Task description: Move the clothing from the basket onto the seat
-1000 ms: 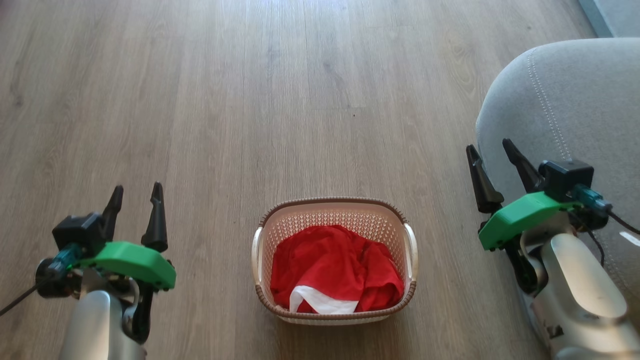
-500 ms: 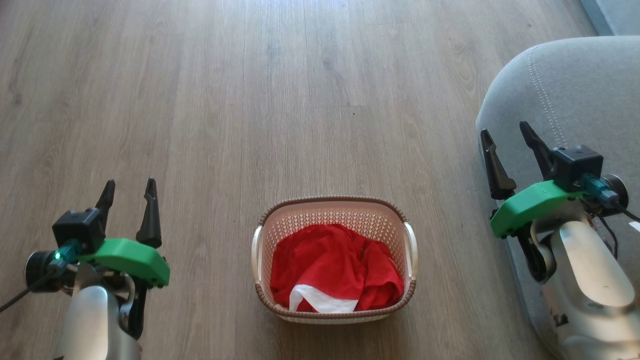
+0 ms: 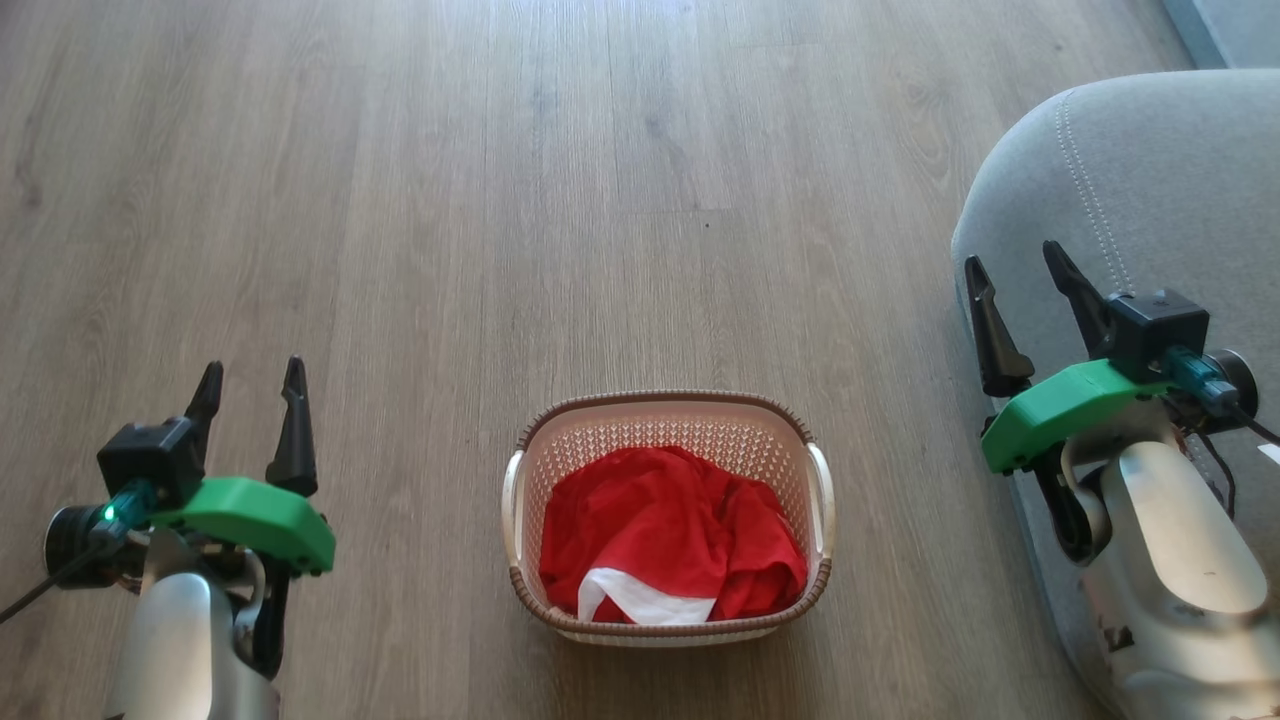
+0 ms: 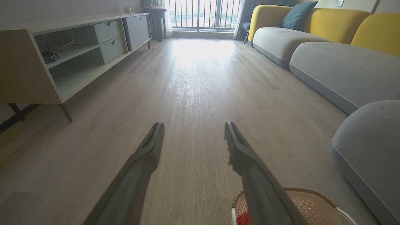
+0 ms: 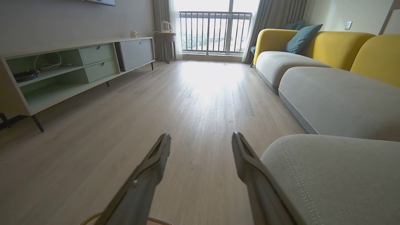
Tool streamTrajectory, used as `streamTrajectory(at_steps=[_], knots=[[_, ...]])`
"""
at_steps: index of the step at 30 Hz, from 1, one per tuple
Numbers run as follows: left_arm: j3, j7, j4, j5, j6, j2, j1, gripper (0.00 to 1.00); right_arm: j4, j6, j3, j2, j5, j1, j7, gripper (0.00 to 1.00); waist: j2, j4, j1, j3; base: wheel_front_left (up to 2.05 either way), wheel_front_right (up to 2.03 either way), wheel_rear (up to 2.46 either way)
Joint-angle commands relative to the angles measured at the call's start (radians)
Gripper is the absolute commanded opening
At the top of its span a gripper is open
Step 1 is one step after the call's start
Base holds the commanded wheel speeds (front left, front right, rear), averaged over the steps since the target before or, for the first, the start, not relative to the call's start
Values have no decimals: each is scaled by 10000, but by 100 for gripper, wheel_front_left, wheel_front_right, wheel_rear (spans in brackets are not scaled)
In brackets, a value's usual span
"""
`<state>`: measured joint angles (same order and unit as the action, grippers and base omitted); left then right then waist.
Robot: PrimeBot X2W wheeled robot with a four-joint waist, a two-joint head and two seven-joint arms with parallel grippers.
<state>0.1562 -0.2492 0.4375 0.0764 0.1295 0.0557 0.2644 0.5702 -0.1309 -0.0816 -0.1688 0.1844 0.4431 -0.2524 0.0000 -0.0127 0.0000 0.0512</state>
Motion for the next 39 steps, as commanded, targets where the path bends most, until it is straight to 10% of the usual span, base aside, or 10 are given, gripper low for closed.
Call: streamTrajectory(at_steps=[1,39], knots=[[324,-126,-317,-25,12,166,454,100,-357,2,-125,32,-49,308,-93,100,0,-5,0,9,0,0,0],[-1987,-126,497,1179,12,-53,2401,100,-4081,2,211,165,-15,2915,-93,100,0,-1001,0,5684,0,0,0]])
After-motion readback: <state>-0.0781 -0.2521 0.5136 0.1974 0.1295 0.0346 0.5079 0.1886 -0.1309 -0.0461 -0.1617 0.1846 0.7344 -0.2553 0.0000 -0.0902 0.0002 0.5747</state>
